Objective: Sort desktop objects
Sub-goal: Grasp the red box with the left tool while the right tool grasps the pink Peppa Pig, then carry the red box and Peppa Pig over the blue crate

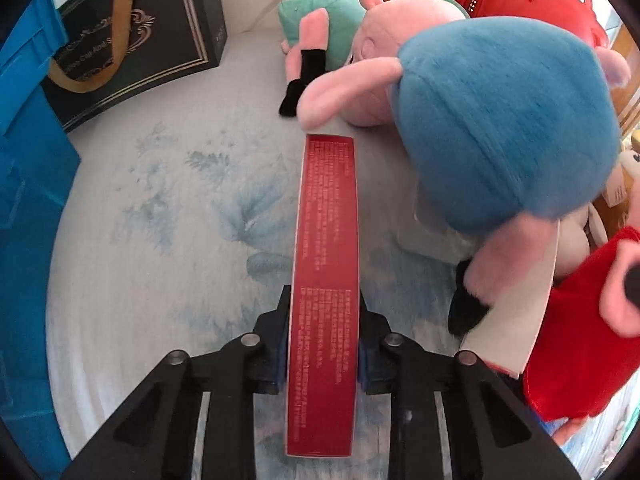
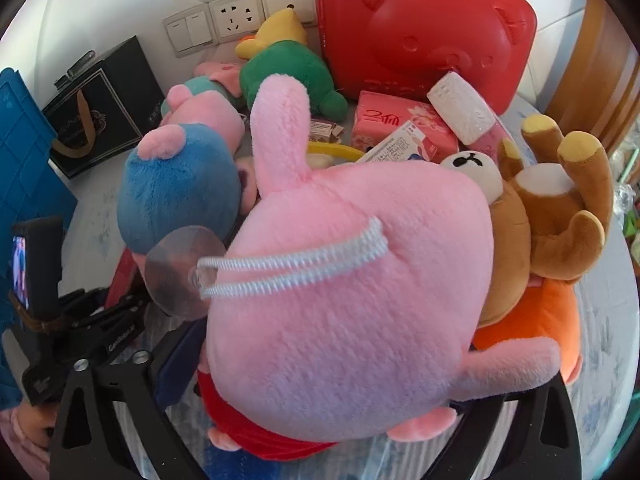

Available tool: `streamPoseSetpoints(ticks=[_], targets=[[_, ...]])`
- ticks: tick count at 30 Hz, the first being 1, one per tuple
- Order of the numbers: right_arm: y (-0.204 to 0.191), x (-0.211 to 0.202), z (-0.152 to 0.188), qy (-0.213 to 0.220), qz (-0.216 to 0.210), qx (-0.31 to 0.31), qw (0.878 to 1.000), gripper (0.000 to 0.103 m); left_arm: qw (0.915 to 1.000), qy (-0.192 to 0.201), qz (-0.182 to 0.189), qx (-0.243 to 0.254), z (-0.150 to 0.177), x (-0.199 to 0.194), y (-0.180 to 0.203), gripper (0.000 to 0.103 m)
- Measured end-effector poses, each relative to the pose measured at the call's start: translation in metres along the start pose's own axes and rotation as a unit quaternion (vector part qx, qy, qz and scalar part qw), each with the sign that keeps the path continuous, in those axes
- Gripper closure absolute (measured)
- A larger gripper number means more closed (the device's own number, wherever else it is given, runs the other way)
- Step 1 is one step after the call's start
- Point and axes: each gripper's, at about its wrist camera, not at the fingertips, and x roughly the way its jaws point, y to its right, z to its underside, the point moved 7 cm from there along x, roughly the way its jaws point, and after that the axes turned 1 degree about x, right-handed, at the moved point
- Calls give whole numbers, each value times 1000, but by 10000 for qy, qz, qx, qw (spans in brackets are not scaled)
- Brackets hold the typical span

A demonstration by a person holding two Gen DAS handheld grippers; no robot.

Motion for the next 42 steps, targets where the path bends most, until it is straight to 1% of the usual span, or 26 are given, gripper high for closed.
streamPoseSetpoints(ticks=[1,3,6,9,12,16,22,25,27,29,32,35,37,39,42], targets=[[-1,-1,0,28,1,-9,10000,16,10000,33,-2,-48,5,-5,-1,79],[-2,-5,-1,111,7,-64,9999,25,9999,110,-43,-107,13,-17,-2,79],[-7,-13,-1,216,-28,-140,9997,29,9992,334,-184,-114,26,-43,-1,79],[-13,-22,2,339,-44,-295,9990,31,9978,571,-295,-162,39,-74,-1,79],[-23,-36,7,466,-113,-482,9977,31,9953,821,-461,-214,50,-105,-9,79],[-39,-56,15,603,-255,-741,9951,32,9922,1086,-527,-300,63,-142,-20,79],[-81,-94,30,816,-490,-1312,9868,32,9864,1402,-769,-387,87,-196,-30,79],[-107,-117,37,993,-631,-1641,9794,32,9808,1670,-903,-452,97,-228,-36,79],[-126,-141,39,1208,-699,-1859,9726,32,9748,1938,-984,-496,100,-257,-41,79],[-141,-163,39,1423,-752,-2007,9664,32,9672,2219,-1124,-519,105,-286,-46,79],[-162,-199,37,1779,-826,-2189,9558,32,9543,2628,-1288,-598,111,-331,-57,79],[-186,-236,36,2144,-903,-2379,9430,32,9393,3011,-1491,-700,118,-378,-74,79],[-206,-260,35,2347,-968,-2504,9342,32,9313,3188,-1582,-770,122,-400,-86,79],[-228,-285,34,2577,-1068,-2617,9240,32,9197,3381,-1785,-890,128,-428,-105,79],[-262,-319,34,2880,-1240,-2743,9091,32,9058,3570,-2003,-1094,136,-459,-134,79]])
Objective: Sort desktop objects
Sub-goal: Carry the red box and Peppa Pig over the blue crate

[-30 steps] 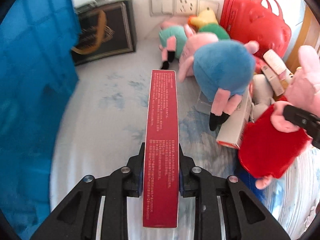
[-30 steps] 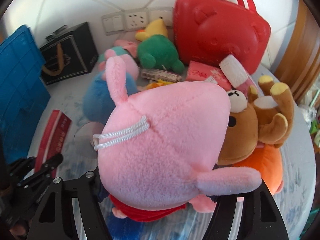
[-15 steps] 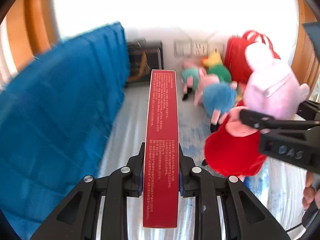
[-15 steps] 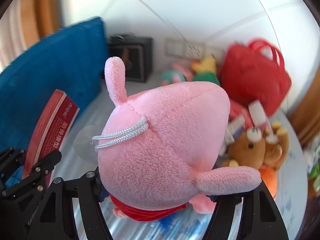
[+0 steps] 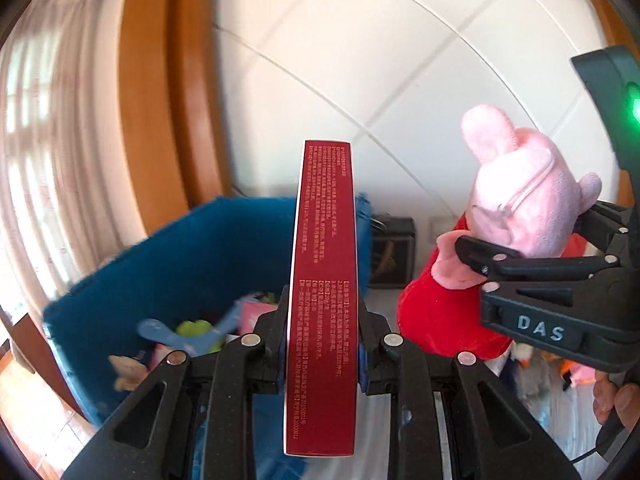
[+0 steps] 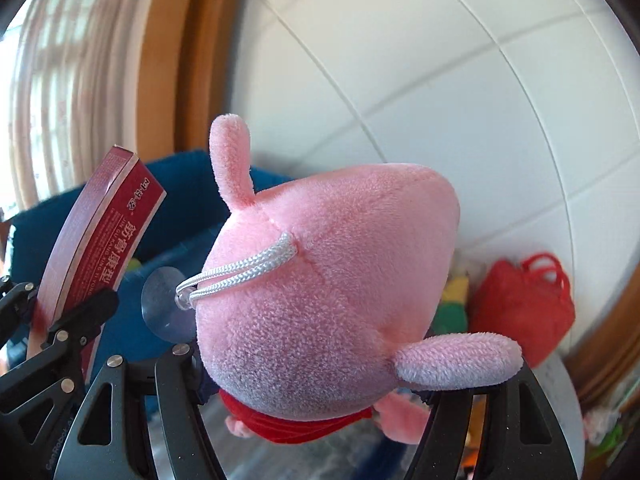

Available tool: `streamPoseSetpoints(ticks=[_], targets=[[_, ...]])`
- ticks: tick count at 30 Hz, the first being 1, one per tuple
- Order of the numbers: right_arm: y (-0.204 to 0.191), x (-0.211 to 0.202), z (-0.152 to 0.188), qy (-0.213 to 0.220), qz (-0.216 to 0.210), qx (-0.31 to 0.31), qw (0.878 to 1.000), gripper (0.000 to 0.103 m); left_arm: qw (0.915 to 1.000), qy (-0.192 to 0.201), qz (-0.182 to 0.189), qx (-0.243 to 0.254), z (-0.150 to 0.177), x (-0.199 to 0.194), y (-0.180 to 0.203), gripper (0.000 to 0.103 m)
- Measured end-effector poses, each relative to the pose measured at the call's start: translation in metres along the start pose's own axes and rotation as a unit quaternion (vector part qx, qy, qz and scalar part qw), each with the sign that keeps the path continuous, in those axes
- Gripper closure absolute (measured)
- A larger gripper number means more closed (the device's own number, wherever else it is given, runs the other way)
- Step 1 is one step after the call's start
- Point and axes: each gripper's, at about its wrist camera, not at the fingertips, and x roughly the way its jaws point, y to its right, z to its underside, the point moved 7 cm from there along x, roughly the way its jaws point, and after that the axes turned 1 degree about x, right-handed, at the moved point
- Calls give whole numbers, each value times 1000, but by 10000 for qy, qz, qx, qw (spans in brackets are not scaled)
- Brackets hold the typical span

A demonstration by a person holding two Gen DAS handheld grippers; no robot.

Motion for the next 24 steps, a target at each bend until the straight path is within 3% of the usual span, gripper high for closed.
streamPoseSetpoints(ticks=[7,11,17,24], targets=[[-83,-22,-71,720,-351,-258,9965,32,9976,244,-578,-293,-20,-21,-103,79],[-132,-21,-98,898,-568,-408,9935,31,9960,129,-833,-311,-18,-11,-152,79],[-200,9,-108,741,-835,-616,9918,31,9940,-144,-987,-452,1,15,-211,79],[-243,32,-94,364,-854,-774,9927,31,9932,-380,-943,-576,13,33,-233,79]])
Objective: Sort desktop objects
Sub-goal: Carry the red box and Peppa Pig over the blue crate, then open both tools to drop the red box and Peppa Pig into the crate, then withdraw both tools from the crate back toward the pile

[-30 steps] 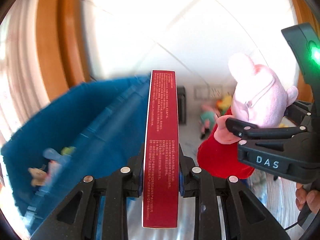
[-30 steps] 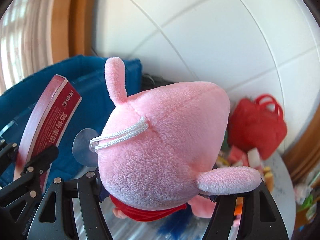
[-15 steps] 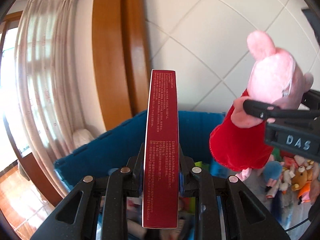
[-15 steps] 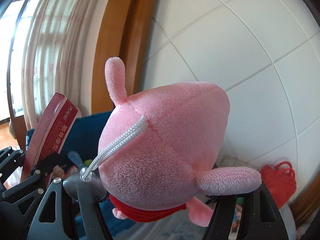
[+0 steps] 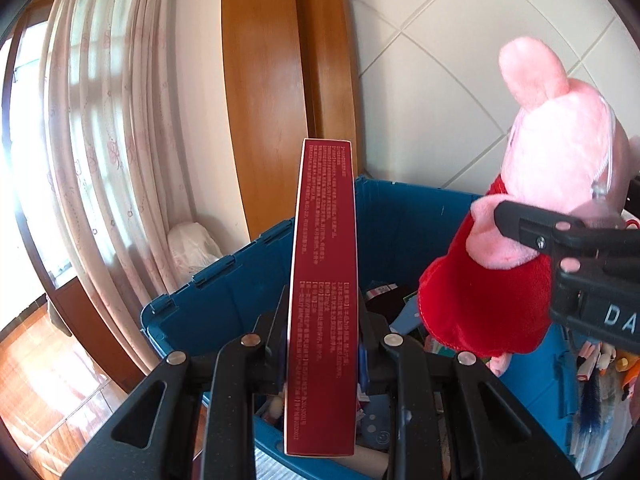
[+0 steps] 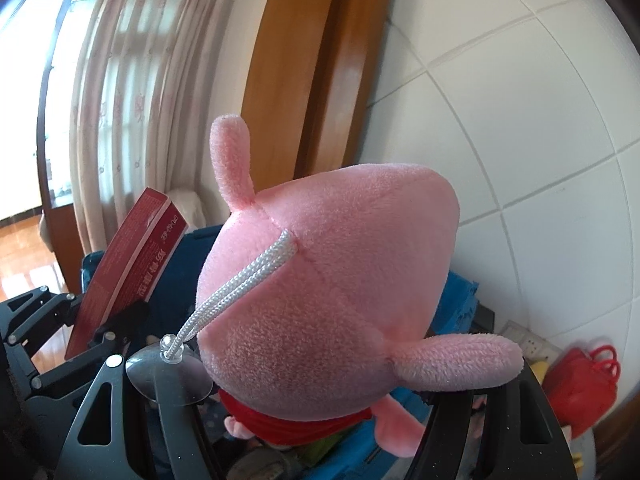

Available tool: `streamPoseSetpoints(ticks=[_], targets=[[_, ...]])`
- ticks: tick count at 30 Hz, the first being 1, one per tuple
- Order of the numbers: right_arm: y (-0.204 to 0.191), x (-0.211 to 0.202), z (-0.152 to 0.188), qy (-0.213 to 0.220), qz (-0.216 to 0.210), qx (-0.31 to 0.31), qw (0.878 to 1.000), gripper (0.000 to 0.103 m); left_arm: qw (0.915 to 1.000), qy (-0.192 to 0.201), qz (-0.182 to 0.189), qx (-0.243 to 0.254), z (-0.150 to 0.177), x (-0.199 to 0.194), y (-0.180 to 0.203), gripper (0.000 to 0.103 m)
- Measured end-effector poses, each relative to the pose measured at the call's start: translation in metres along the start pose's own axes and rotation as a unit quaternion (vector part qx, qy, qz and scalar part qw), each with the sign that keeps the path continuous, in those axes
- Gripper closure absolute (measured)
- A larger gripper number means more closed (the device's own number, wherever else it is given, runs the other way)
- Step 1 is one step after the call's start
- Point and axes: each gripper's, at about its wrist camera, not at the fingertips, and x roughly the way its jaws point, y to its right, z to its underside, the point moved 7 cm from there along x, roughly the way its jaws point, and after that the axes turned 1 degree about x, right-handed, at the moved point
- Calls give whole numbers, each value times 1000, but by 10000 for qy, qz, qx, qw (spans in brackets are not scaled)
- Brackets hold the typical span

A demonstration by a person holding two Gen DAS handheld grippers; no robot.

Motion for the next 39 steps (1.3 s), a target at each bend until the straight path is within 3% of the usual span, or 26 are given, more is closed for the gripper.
streamPoseSetpoints(ticks=[7,11,13,14,16,28,39], targets=[[-13,28,4,-276,96,29,9996,30,9999,-50,88,64,0,19,3,79],[-7,40,11,-432,126,103,9989,23,9998,-136,152,15,5,31,5,73],[-4,45,15,-485,211,118,9985,10,9998,-142,130,-36,5,35,4,43],[-3,46,15,-468,283,106,9984,1,9999,-91,79,-68,5,34,3,37],[0,44,16,-409,378,103,9984,0,9999,72,-25,-137,3,31,0,23],[23,-2,41,-134,674,34,9976,0,9994,78,36,-325,13,17,5,20],[95,-66,77,16,987,445,9941,0,9974,544,443,-193,2,-43,79,20]])
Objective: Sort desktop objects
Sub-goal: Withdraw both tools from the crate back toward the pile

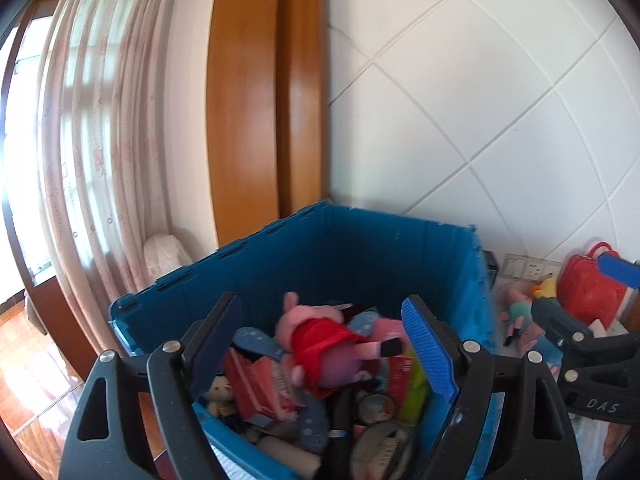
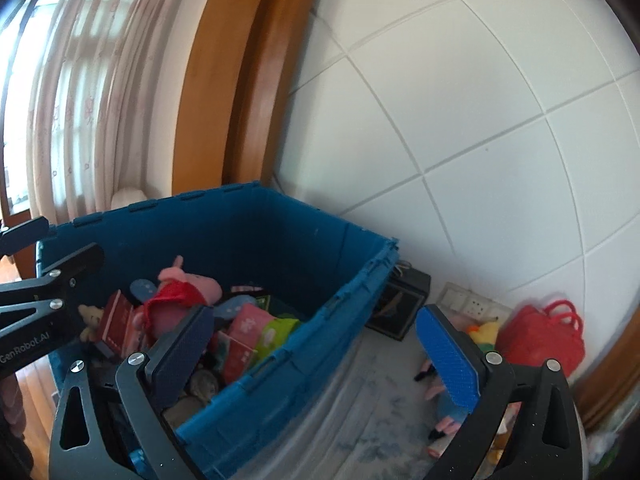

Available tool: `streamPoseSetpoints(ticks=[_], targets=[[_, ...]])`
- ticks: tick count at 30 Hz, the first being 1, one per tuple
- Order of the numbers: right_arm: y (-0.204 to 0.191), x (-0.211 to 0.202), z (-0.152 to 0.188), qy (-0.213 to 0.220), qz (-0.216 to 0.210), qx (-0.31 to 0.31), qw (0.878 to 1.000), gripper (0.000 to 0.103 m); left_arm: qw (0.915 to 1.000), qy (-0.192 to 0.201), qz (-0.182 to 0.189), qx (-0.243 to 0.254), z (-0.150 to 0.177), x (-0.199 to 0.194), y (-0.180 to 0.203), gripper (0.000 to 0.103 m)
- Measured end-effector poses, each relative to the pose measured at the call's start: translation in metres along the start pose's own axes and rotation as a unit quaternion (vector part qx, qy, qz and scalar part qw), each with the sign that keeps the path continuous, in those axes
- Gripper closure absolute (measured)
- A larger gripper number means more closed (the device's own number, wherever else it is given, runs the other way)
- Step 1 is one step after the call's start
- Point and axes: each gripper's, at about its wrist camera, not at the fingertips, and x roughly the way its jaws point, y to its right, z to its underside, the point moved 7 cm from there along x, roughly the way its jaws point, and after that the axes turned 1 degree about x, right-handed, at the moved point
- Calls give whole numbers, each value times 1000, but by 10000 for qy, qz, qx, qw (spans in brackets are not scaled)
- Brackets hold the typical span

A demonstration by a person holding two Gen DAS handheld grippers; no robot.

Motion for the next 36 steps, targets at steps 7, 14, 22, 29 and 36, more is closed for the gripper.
streamPoseSetpoints(ticks=[7,14,22,29,36], targets=[[94,-28,43,-179,487,458,9976,0,9979,181,559,283,1,-31,86,19],[179,-33,106,-707,933,906,9890,0,9912,-196,1212,487,27,-33,173,15],[240,-17,183,-1517,1175,1292,9729,0,9719,-880,1862,1142,92,-4,273,15],[278,12,251,-2240,1318,1677,9510,0,9465,-1826,2339,1265,165,46,330,15],[299,51,298,-2704,1232,2061,9323,0,9239,-2503,2534,1402,218,99,365,15]])
